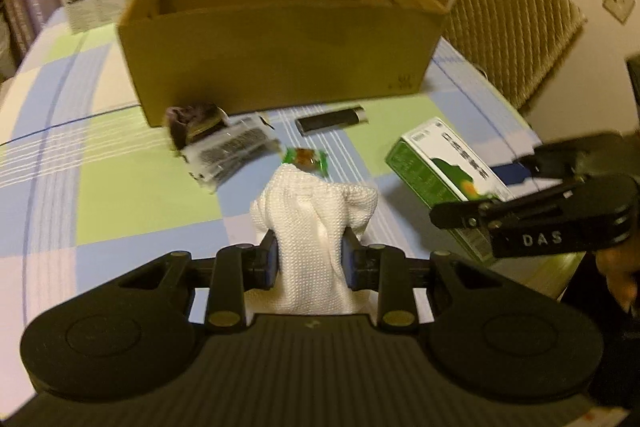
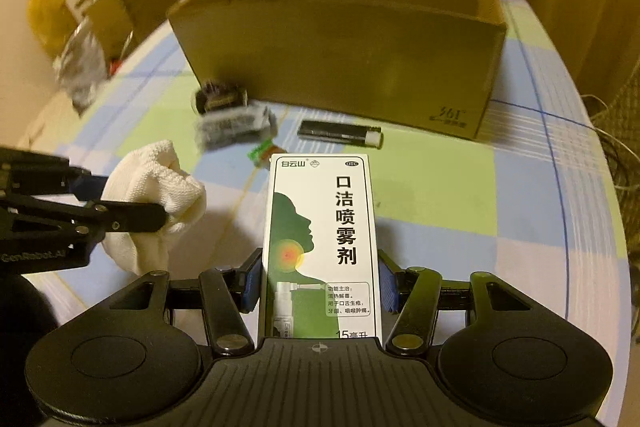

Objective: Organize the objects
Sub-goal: 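Carry the towel and spray box over into the cardboard box with both tools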

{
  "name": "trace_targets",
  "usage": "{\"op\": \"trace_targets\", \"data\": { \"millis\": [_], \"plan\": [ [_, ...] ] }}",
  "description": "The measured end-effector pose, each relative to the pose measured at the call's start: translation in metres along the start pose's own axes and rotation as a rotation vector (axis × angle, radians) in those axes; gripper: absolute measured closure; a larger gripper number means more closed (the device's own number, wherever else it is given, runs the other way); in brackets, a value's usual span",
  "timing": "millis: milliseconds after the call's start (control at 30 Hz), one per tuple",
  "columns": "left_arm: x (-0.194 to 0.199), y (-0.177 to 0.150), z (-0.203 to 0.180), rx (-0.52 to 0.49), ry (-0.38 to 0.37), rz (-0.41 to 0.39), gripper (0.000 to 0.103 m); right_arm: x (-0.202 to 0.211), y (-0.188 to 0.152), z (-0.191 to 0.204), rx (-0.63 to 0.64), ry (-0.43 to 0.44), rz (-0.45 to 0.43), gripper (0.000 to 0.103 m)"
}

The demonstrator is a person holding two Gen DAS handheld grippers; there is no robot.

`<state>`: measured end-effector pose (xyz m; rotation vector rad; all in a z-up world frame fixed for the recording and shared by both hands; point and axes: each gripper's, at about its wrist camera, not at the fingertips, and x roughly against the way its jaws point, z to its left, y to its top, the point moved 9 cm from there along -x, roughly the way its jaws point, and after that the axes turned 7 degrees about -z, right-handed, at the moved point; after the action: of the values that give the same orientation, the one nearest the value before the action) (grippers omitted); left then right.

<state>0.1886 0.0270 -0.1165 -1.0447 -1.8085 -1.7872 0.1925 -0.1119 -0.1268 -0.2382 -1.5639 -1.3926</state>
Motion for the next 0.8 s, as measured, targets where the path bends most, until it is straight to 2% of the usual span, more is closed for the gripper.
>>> {"op": "trace_targets", "data": {
  "millis": [300, 800],
  "plan": [
    [0.041, 0.007, -0.006, 0.078, 0.062, -0.062, 0.077, 0.037, 0.003, 0.014, -0.026, -0.038, -0.062, 0.050],
    [0.067, 0.010, -0.025, 0.067, 0.075, -0.103, 0.077, 0.070, 0.005, 0.020, -0.027, -0.053, -0.121, 0.050]
  ]
}}
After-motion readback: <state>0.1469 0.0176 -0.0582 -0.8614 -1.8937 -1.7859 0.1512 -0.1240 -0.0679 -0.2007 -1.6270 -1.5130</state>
